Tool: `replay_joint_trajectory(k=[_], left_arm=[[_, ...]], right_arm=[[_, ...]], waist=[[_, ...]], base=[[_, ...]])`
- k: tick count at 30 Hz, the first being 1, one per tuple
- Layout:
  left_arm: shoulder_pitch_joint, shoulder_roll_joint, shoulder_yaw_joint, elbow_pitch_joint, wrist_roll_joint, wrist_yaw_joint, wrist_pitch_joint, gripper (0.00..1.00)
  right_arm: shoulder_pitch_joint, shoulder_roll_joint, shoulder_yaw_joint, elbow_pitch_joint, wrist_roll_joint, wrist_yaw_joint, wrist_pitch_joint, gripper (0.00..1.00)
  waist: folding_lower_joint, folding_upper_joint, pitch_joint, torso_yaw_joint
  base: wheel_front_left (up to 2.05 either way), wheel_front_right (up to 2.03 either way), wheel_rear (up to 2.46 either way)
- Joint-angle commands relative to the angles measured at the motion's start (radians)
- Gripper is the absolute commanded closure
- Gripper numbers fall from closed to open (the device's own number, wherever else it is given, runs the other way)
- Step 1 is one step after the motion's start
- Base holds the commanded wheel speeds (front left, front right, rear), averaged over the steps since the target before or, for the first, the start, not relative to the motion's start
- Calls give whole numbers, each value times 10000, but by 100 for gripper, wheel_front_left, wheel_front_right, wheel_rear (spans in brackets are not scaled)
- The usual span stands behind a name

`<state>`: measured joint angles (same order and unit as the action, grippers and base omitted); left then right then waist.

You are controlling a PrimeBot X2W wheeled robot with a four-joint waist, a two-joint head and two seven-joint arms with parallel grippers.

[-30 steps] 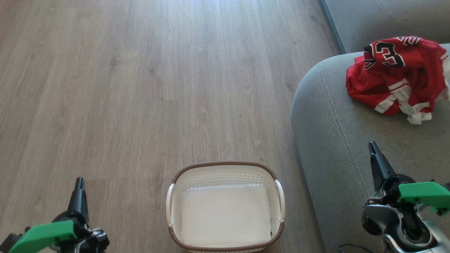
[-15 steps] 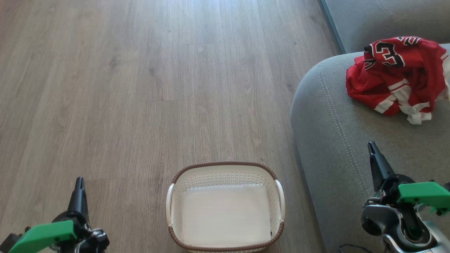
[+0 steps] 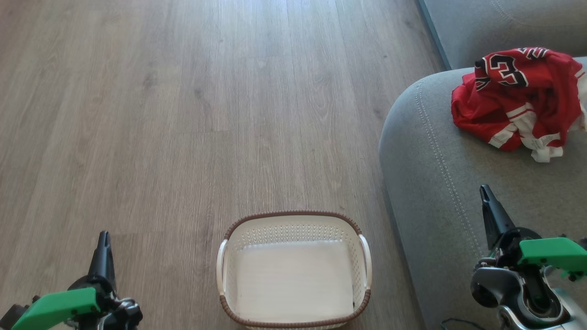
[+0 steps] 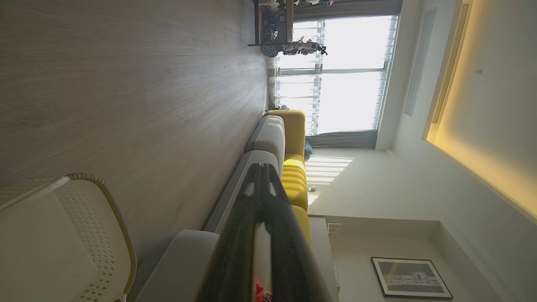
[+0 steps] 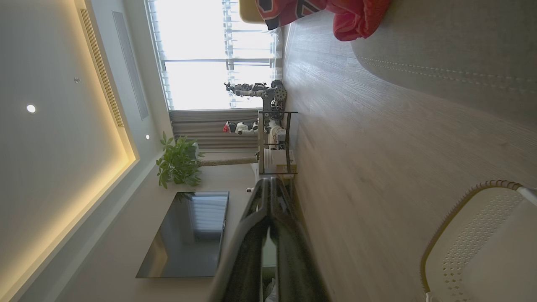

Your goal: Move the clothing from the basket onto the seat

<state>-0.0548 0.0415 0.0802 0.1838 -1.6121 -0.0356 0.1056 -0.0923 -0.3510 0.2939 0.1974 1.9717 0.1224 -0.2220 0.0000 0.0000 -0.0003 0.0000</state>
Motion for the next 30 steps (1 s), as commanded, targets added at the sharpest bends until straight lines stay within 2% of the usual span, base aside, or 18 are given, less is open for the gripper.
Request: replay_joint_trajectory(k=[1, 30], left_arm=[[-456, 93, 346, -351, 30, -77, 58, 100], [-455, 92, 347, -352, 31, -77, 59, 100]], right_arm=[[-420, -285, 122, -384, 39, 83, -118, 100], [-423, -306, 148, -396, 61, 83, -142, 100]], waist=[[0, 0, 0, 0], [0, 0, 0, 0]], base=[[0, 0, 0], [0, 0, 0]])
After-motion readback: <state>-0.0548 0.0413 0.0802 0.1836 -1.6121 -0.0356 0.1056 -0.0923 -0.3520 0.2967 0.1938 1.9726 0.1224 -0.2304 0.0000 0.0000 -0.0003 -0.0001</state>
